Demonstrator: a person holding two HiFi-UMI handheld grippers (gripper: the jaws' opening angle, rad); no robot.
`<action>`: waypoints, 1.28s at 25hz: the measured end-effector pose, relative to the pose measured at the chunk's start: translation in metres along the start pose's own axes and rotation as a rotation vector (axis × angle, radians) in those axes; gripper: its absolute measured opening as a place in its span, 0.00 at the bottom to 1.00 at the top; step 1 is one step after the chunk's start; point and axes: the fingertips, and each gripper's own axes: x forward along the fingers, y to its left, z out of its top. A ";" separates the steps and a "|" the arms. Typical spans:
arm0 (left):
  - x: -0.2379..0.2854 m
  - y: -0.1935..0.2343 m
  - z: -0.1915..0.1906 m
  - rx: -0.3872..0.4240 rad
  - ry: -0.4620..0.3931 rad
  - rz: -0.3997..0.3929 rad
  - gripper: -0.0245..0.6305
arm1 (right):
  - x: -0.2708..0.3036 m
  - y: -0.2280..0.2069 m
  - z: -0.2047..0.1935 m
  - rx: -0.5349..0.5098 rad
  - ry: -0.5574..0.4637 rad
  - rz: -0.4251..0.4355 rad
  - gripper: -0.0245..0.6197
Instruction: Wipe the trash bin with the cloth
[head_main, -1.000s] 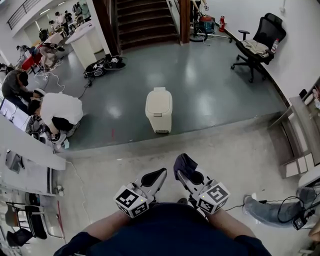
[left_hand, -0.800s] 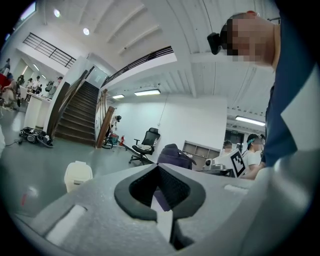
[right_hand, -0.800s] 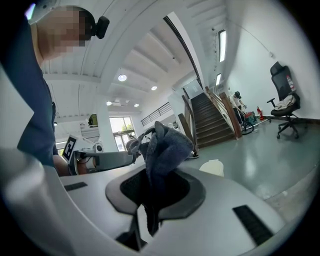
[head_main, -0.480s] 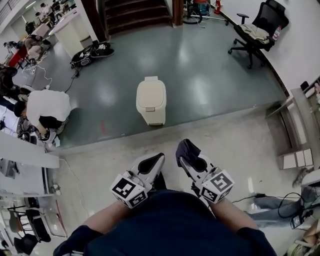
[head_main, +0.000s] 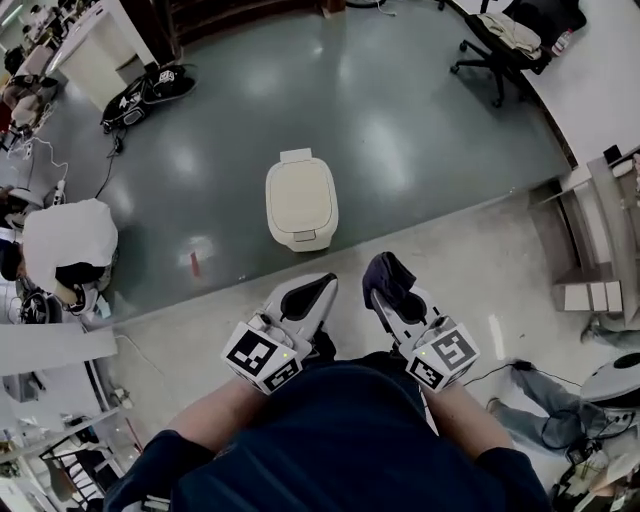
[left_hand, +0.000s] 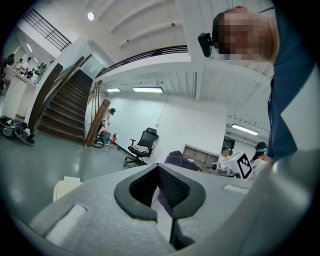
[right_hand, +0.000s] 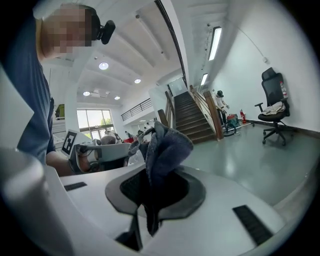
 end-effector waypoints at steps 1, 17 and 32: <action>0.006 0.011 0.000 -0.007 0.006 -0.001 0.04 | 0.010 -0.006 0.003 0.004 -0.001 -0.007 0.13; 0.131 0.098 -0.056 -0.069 0.141 0.225 0.04 | 0.079 -0.156 -0.010 0.117 0.063 0.087 0.13; 0.201 0.223 -0.192 -0.110 0.285 0.487 0.04 | 0.201 -0.290 -0.134 0.183 0.124 0.175 0.13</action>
